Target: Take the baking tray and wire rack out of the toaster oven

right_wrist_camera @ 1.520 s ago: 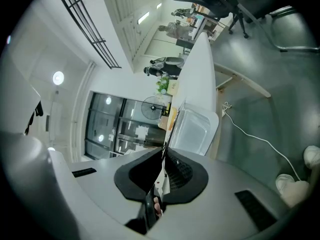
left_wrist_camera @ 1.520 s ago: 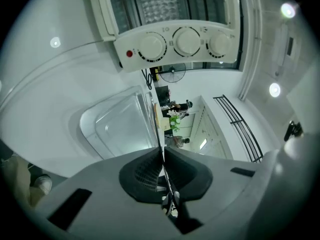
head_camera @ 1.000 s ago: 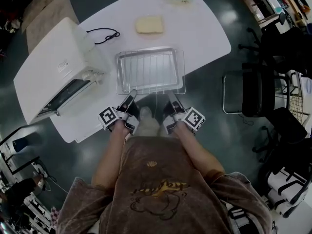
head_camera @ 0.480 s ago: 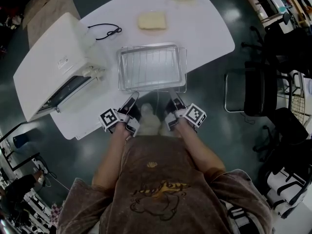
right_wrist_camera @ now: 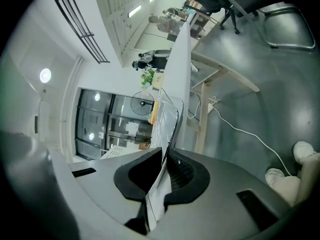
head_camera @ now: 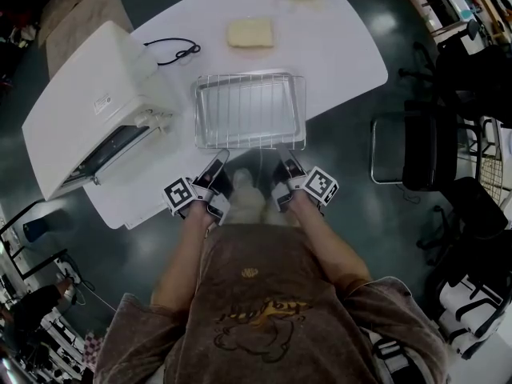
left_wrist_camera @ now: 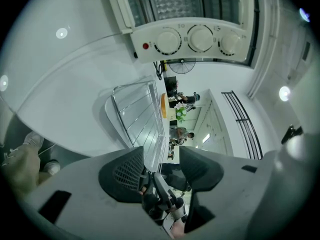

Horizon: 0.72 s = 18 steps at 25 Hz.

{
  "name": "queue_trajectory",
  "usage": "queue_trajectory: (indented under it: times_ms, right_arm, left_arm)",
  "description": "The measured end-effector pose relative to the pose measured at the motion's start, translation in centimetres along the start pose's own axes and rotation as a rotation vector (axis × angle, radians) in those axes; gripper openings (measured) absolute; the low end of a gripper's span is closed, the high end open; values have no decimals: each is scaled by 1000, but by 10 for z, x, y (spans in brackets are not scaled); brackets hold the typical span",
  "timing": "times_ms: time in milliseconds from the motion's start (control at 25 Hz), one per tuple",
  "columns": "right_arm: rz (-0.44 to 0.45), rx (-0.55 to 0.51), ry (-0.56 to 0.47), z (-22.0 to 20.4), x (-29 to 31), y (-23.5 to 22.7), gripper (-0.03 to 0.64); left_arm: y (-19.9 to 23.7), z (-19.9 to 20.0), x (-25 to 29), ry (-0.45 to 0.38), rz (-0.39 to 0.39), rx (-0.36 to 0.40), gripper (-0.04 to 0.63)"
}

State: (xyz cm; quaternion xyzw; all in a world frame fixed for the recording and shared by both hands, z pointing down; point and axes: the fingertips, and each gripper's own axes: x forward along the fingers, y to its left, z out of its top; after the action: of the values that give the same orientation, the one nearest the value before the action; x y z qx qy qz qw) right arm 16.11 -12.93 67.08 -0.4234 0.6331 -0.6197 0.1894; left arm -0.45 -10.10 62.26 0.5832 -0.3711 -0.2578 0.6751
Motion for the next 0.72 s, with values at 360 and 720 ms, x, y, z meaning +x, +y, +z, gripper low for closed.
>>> queue_trajectory:
  times_ms: [360, 720]
  right_arm:
    - [-21, 0, 26, -4, 2, -6, 14]
    - [-26, -14, 84, -10, 4, -10, 147]
  left_arm:
    - [-4, -3, 2, 1, -8, 6, 200]
    - [-8, -6, 3, -8, -20, 15, 201]
